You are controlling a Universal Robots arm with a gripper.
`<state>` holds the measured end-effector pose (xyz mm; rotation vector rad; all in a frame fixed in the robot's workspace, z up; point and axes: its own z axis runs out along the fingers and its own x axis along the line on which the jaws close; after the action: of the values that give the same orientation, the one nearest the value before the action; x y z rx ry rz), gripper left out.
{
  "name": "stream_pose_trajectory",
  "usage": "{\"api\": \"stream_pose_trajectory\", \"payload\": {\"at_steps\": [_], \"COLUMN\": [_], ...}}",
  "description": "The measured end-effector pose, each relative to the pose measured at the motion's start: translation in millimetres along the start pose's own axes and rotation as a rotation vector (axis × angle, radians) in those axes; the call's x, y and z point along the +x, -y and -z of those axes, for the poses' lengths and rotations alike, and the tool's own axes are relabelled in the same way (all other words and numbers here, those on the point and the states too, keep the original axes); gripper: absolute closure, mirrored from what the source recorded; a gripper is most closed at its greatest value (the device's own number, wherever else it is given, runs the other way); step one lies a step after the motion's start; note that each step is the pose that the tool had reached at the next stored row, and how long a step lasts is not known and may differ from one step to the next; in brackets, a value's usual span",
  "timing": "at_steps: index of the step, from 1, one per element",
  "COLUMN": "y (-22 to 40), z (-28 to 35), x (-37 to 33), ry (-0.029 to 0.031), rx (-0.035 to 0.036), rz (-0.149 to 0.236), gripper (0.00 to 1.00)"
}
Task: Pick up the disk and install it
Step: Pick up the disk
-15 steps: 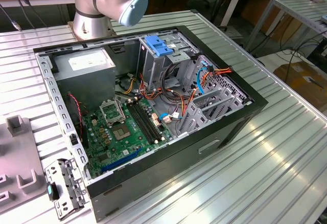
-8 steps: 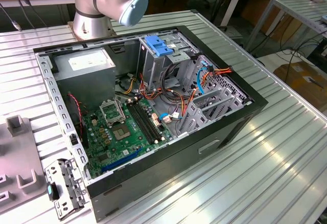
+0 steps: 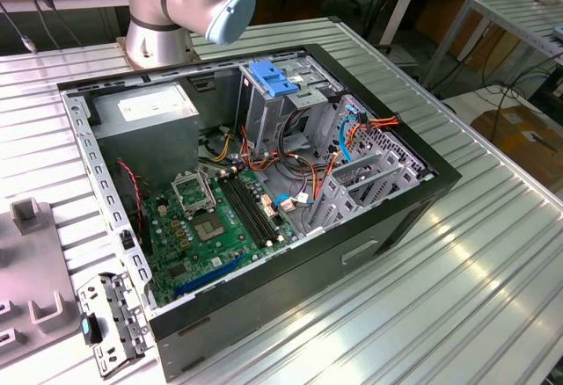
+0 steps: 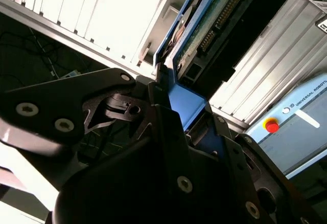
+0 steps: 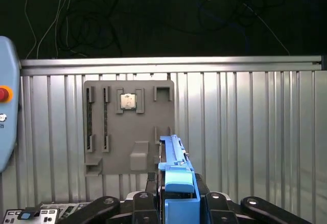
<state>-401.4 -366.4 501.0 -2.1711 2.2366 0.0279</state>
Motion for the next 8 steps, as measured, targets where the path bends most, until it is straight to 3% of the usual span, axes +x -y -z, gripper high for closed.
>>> {"api": "stream_pose_trajectory", "payload": {"at_steps": [4, 8], "y": [5.2, 6.5], "z": [0.0, 0.1], "x": [0.5, 4.0], "ry": [0.0, 0.0], "rx": [-0.0001, -0.0001], "rz": [0.0, 0.0], "gripper": [0.63, 0.63]}}
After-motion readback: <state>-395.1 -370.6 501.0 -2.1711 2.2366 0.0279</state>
